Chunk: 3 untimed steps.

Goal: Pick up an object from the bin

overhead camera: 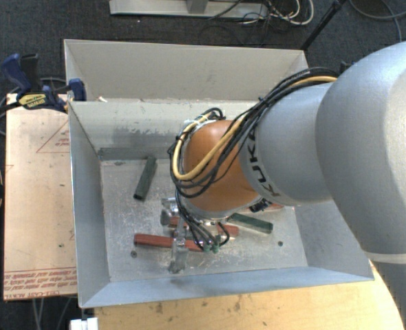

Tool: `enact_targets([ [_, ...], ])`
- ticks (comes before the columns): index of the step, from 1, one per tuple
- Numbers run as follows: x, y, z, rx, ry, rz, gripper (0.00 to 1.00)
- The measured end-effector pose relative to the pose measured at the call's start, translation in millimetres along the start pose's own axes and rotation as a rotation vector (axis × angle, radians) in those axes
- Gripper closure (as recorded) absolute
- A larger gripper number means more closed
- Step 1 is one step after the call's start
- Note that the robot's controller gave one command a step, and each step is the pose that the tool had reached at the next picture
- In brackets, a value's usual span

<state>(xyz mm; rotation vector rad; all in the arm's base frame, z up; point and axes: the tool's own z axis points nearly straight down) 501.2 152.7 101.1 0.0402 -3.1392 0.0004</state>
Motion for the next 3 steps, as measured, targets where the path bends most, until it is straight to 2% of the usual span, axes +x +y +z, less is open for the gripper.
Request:
enact_targets([
  [1,-6.2,-20,-5,-0.002,-0.003,0.077,0.00],
  [2,-9.7,-38,17,0.000,-0.002,0.089,0.00],
  [3,-20.2,-68,26,-0.010,-0.009,0.200,1.00],
])
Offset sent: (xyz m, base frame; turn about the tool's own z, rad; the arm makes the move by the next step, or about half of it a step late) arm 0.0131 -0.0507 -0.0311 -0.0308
